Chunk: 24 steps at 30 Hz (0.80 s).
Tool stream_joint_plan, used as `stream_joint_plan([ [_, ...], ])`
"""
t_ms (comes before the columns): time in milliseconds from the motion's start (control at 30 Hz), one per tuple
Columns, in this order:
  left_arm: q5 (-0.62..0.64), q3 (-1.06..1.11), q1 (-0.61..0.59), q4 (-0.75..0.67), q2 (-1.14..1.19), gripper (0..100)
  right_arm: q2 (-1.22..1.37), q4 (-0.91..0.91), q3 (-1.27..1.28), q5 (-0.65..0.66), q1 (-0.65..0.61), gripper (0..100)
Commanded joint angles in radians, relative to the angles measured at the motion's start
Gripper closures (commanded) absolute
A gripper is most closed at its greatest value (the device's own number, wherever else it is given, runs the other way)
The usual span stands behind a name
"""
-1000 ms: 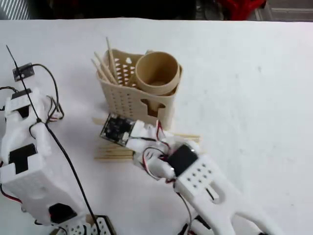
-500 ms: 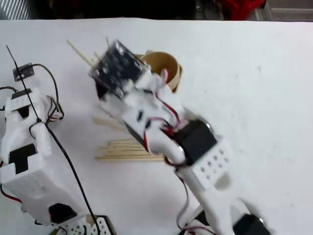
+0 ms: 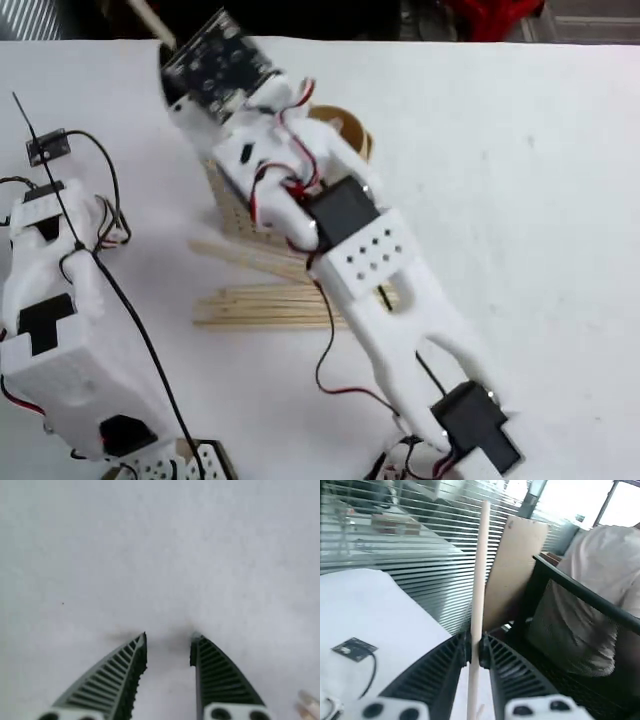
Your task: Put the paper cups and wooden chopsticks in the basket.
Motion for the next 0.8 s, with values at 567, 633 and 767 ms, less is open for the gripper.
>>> stream_joint_plan([
  [567,-0.008,-0.029,-0.01,0.005,0.004,85,0.015,0.045,-0.061,-0.018,0.041,89.7],
  [633,-0.008,-0.029,-0.01,0.005,0.004,85,0.013,0.051,-0.058,-0.014,0.042,90.4],
  [767,-0.008,-0.029,-0.01,0.005,0.004,85,-0.028,0.232,-0.057,-0.009,0.048,96.2],
])
